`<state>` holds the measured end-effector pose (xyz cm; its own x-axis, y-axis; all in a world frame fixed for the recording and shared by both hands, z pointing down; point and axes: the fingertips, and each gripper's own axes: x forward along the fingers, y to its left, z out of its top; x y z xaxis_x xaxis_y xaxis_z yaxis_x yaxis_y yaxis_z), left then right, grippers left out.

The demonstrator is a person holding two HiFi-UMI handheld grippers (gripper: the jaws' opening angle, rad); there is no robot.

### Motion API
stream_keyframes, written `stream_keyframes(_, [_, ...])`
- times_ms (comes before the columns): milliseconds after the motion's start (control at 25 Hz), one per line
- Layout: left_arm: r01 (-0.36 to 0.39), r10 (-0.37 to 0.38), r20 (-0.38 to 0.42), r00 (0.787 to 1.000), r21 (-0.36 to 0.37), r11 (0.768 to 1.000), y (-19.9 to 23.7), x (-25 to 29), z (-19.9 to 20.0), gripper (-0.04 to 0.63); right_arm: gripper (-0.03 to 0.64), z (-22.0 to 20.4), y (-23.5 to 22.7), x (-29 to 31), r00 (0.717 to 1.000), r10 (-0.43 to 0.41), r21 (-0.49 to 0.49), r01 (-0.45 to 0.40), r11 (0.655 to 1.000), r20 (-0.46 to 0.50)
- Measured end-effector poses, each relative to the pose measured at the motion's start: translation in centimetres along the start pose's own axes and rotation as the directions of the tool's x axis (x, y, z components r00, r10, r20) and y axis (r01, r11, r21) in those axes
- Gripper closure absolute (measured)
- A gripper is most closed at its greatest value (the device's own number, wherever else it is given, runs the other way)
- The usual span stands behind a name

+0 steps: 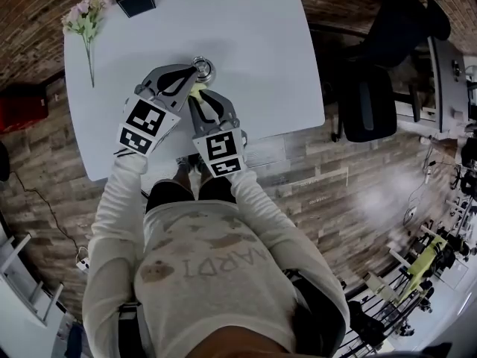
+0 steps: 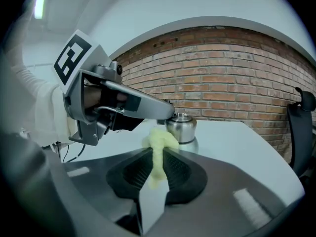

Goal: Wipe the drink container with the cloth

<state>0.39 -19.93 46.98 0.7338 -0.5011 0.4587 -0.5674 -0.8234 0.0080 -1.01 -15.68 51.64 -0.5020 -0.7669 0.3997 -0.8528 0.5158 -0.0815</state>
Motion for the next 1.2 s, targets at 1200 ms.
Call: stream_keyframes(1200, [0.002,-0.002,0.01,1.0,-0.015,1.0,0.1,0.1,-0.1,0.595,0.545,-5.3,-5.0,0.5,0.989,-0.078,-0.009,0.077,0.997,-0.126])
